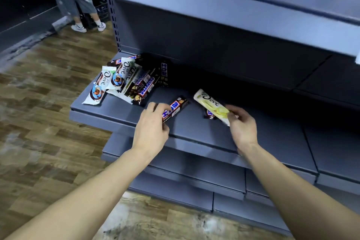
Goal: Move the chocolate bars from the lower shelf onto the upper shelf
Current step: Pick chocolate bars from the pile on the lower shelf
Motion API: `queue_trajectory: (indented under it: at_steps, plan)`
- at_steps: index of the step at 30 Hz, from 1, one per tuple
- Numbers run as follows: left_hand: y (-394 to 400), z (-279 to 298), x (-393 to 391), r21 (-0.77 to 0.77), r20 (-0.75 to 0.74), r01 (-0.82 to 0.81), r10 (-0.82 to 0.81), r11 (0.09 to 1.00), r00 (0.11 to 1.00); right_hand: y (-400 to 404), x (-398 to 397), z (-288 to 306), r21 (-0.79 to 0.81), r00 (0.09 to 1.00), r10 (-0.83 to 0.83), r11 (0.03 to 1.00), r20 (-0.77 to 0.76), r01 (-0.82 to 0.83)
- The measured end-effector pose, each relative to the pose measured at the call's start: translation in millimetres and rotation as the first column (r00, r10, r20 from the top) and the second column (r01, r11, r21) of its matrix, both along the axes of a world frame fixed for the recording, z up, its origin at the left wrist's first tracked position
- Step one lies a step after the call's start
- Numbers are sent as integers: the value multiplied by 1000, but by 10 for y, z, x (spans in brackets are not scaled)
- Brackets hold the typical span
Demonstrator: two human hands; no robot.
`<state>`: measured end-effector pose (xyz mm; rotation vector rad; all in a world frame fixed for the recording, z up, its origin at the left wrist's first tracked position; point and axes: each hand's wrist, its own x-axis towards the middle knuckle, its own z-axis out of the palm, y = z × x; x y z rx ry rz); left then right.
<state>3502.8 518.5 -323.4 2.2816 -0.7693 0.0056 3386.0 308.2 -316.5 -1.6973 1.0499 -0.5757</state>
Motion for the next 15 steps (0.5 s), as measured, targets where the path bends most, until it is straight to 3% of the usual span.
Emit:
queue_trajectory:
  at_steps: [9, 11, 15]
  plan:
    - [-134, -14, -19, -83, -104, 108, -116, 991, 988, -193, -242, -17, 77, 994, -101, 992, 36, 98]
    - [-180, 0, -20, -13, -98, 119, -119, 993, 988, -159, -259, -6, 40, 996, -86, 996, 26, 84]
    - [-359, 96, 23, 304, 11, 51, -57, 951, 998, -97, -248, -22, 2, 998, -54, 999, -12, 54]
